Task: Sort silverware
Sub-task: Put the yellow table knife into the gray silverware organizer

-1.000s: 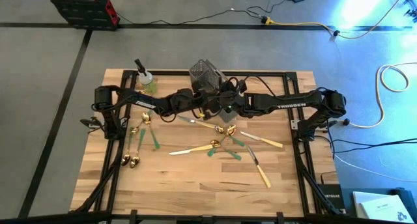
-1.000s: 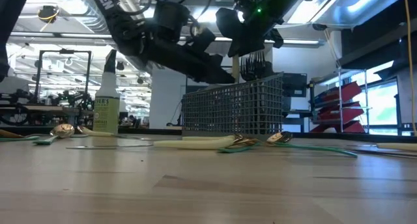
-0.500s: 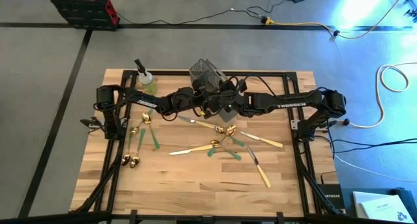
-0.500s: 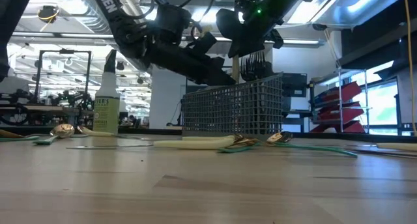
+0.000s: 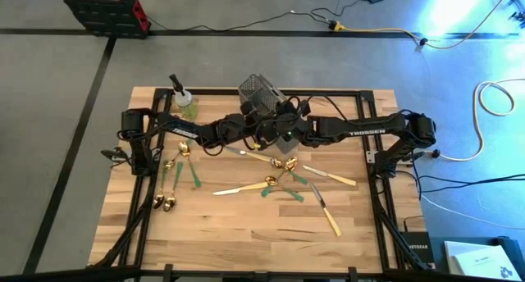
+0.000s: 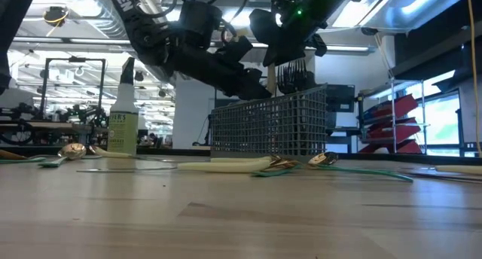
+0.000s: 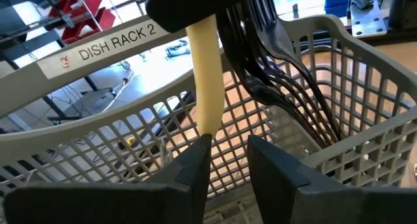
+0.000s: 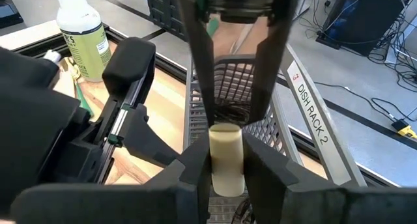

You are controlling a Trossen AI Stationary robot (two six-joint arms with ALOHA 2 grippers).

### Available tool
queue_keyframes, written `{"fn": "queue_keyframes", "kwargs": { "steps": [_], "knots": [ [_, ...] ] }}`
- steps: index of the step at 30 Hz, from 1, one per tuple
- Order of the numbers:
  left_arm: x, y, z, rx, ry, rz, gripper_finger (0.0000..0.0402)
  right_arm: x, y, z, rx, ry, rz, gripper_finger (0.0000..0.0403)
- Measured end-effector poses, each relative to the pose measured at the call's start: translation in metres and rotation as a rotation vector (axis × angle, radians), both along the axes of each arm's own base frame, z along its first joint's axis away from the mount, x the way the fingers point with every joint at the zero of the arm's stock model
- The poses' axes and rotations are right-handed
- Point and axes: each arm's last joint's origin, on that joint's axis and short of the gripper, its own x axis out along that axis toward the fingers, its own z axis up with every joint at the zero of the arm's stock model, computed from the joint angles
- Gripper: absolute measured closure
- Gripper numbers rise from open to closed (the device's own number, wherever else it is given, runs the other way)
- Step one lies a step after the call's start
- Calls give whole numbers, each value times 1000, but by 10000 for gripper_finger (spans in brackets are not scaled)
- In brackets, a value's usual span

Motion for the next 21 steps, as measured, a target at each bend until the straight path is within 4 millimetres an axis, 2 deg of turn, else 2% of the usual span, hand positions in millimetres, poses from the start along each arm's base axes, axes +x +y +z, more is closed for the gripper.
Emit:
{"fn": "queue_keyframes", "kwargs": {
  "steps": [13,21],
  "knots": [
    [0,-4,-1,-21,7,-11,315,0,0,0,1,0,1,340],
    [3,-15,-2,-39,6,-29,315,0,0,0,5,0,5,340]
  ]
}}
